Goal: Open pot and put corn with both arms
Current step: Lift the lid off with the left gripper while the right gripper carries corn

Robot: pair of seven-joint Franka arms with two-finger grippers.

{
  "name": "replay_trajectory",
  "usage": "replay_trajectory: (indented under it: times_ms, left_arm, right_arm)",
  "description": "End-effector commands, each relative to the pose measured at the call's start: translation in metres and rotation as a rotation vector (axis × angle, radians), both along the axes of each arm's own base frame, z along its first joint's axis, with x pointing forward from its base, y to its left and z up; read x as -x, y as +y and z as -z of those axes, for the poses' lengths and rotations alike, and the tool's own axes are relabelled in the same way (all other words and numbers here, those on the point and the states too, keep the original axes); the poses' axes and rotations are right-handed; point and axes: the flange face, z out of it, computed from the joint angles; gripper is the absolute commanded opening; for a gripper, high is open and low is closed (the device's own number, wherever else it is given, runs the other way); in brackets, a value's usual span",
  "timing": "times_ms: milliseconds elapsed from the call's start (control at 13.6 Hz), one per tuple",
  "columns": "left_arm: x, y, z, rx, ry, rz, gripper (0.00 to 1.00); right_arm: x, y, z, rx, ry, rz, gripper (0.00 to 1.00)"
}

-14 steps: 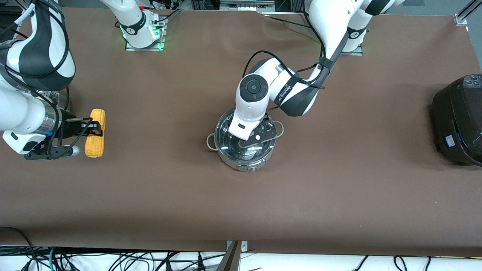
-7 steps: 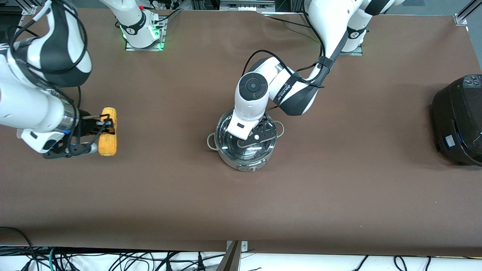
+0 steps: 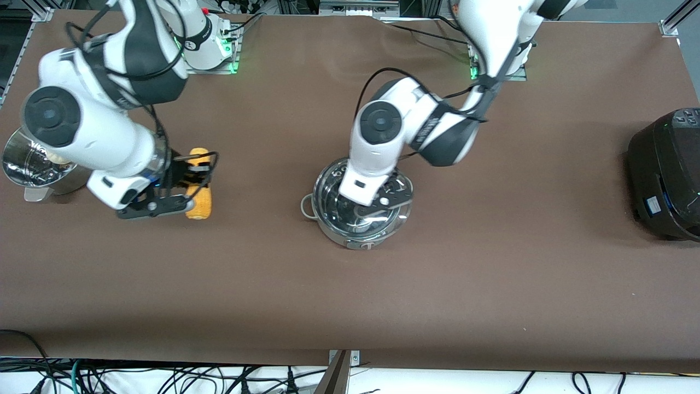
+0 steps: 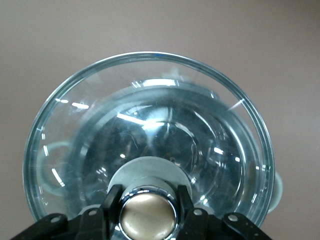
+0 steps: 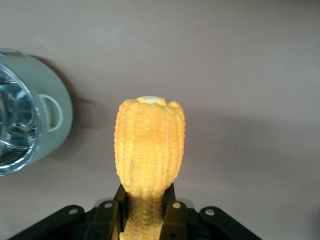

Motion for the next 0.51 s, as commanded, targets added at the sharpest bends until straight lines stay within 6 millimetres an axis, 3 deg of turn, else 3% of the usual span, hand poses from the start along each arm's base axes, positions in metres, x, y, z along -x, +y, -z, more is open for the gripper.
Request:
replay_trajectory:
  times_ms: [0,147,220,440]
  left_arm:
    - [-0.022,0.08,-0.055,0.053,0.023,0.018,0.0]
    - [-0.032,0.152,-0.063,0.119,0.069,0.003,0.0]
    - [-0.032,0.187,-0.058,0.123,0.085,0.027,0.0]
    - [-0.023,0.265,-0.017,0.114,0.136,0.239,0.0]
  right_arm:
    - [0.0,0.019,-0.008,-0.026,-0.017,0.02,0.0]
    - [0.004,0.047,-0.004,-0.048,-0.035,0.005,0.0]
    - [0.009,0.071,-0.002,-0.059,-0.053,0.03,0.0]
    - [0.025,0.15,0.016,-0.097,-0.119,0.134,0.0]
